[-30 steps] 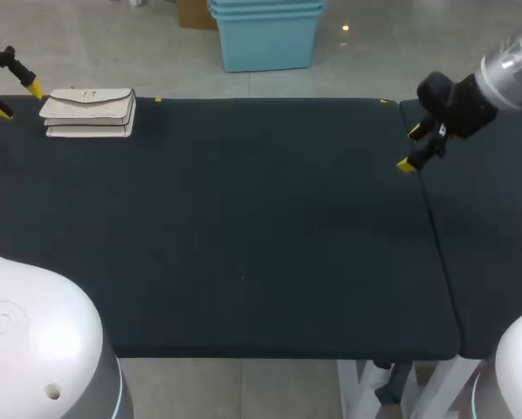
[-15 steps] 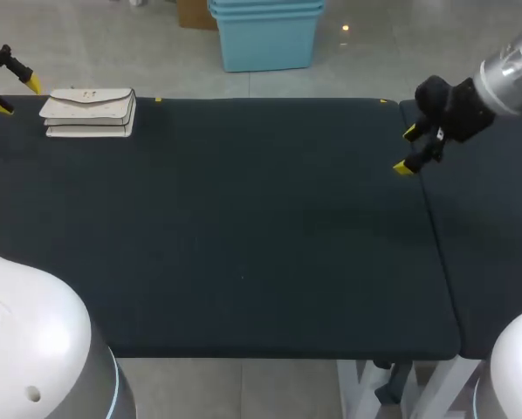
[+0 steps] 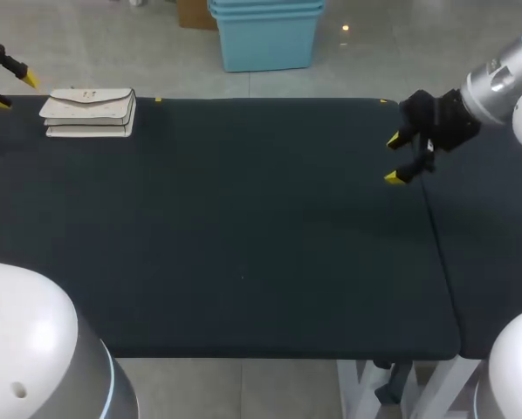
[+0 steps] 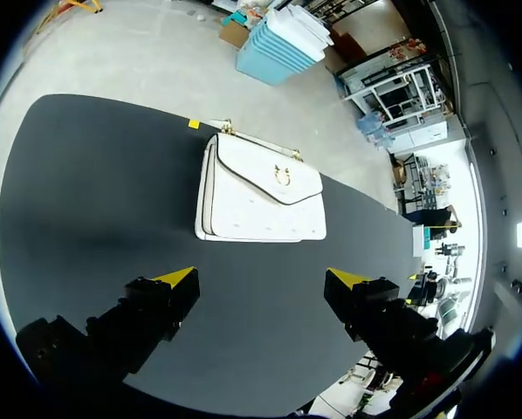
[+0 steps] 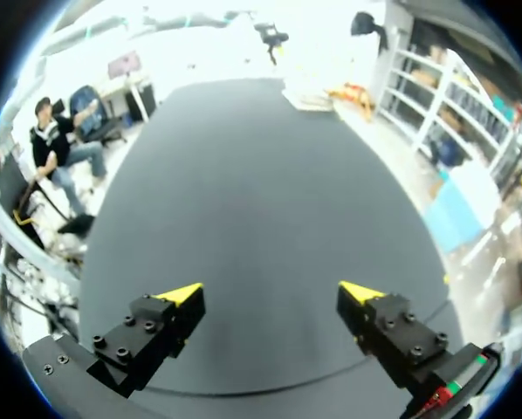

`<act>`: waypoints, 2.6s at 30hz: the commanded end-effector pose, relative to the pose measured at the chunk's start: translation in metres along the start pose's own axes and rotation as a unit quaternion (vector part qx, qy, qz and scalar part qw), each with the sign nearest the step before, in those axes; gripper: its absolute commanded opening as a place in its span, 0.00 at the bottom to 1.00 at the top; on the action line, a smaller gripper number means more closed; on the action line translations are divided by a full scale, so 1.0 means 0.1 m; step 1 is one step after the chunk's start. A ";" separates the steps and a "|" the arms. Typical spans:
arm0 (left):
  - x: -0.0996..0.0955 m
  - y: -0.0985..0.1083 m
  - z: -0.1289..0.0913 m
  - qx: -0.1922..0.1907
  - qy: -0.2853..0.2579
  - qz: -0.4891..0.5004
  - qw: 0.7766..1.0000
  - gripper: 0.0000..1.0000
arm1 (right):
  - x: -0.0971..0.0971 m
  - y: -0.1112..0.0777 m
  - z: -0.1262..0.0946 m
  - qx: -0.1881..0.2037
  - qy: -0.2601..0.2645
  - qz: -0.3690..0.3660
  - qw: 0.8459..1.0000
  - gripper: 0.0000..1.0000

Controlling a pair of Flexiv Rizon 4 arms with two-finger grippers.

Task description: Pick up the bag, open it, inspect its contents, close it, and place it on the opposite side

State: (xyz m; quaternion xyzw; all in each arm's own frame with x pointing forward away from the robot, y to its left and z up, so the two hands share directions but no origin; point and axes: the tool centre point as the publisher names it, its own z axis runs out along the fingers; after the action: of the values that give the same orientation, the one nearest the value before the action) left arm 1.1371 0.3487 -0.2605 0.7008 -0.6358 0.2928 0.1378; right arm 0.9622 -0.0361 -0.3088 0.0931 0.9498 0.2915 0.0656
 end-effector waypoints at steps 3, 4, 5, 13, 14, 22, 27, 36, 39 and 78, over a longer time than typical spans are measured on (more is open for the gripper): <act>-0.14 -0.18 0.04 -0.187 0.078 -0.004 0.979 1.00 | -0.10 0.06 0.08 0.006 0.007 -0.005 1.000 1.00; -0.15 -0.19 0.05 -0.190 0.083 -0.003 0.978 1.00 | -0.11 0.05 0.09 0.004 0.010 -0.005 1.000 1.00; -0.16 -0.21 0.06 -0.190 0.084 -0.003 0.978 1.00 | -0.12 0.04 0.09 -0.001 0.013 0.000 1.000 1.00; -0.28 -0.32 0.18 -0.203 0.113 -0.009 0.973 1.00 | -0.12 0.04 0.09 -0.001 0.013 0.000 1.000 1.00; -0.30 -0.34 0.20 -0.207 0.114 -0.011 0.972 1.00 | -0.12 0.04 0.09 -0.001 0.013 0.000 1.000 1.00; -0.42 -0.50 0.44 -0.233 0.152 -0.038 0.960 0.94 | -0.12 0.04 0.09 -0.001 0.013 0.000 1.000 1.00; -0.48 -0.56 0.56 -0.239 0.162 -0.049 0.956 0.84 | -0.12 0.04 0.09 -0.001 0.013 0.000 1.000 1.00; -0.52 -0.67 0.72 -0.240 0.179 -0.057 0.952 0.54 | -0.12 0.04 0.09 -0.001 0.013 0.000 1.000 1.00; -0.51 -0.71 0.79 -0.243 0.181 -0.059 0.951 0.49 | -0.12 0.04 0.09 -0.001 0.013 0.000 1.000 1.00; -0.21 -0.25 1.14 -0.345 0.224 -0.056 0.910 0.24 | -0.12 0.04 0.09 -0.001 0.013 0.000 1.000 1.00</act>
State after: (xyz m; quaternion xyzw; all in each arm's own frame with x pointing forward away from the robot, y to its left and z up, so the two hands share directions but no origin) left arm 1.1799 0.3014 -0.3557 0.7357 -0.4570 0.4520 0.2133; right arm 0.9759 -0.0305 -0.3128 0.0899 0.9502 0.2935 0.0542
